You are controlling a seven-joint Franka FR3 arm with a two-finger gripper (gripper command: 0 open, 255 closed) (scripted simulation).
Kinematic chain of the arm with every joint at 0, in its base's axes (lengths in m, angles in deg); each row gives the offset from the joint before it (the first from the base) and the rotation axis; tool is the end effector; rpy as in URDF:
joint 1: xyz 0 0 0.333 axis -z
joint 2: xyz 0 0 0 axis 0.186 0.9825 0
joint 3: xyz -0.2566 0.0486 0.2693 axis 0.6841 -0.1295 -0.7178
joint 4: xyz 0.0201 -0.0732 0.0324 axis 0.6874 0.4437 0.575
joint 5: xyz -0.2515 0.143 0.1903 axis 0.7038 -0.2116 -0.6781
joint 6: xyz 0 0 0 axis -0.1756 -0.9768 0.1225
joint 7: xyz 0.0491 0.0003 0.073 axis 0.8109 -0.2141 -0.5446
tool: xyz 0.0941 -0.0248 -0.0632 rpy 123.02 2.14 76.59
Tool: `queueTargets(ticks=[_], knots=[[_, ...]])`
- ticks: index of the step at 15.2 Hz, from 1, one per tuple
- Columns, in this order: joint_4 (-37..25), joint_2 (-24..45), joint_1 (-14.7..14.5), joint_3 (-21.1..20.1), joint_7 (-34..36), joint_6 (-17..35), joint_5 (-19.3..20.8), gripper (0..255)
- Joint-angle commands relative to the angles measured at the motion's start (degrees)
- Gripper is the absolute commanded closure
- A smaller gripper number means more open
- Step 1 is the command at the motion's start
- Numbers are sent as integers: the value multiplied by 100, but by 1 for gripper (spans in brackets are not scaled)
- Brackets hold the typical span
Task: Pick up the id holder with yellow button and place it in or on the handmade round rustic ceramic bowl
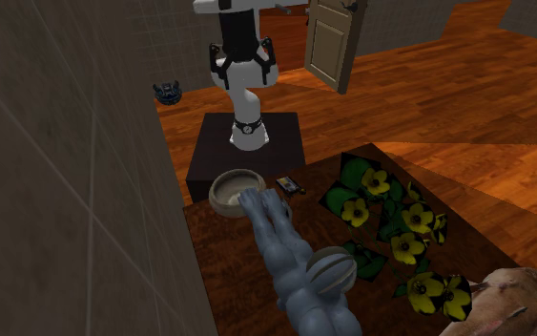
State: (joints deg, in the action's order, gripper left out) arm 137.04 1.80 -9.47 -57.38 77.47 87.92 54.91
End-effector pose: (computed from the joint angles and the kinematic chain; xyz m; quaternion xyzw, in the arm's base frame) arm 0.2479 0.0174 0.6505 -0.9949 -0.0554 -0.0752 0.0393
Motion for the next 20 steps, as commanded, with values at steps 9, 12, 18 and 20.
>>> queueTargets(ticks=[9, 12, 18, 20], knots=[[1017, 453, -128, -647, 462, 1585, -109, 0], [1270, 788, -163, -903, 662, 2210, -118, 0], [1548, 1728, -143, -1445, 1160, 3479, 20, 0], [1569, 2115, -94, -1640, 1380, 3896, 149, 0]])
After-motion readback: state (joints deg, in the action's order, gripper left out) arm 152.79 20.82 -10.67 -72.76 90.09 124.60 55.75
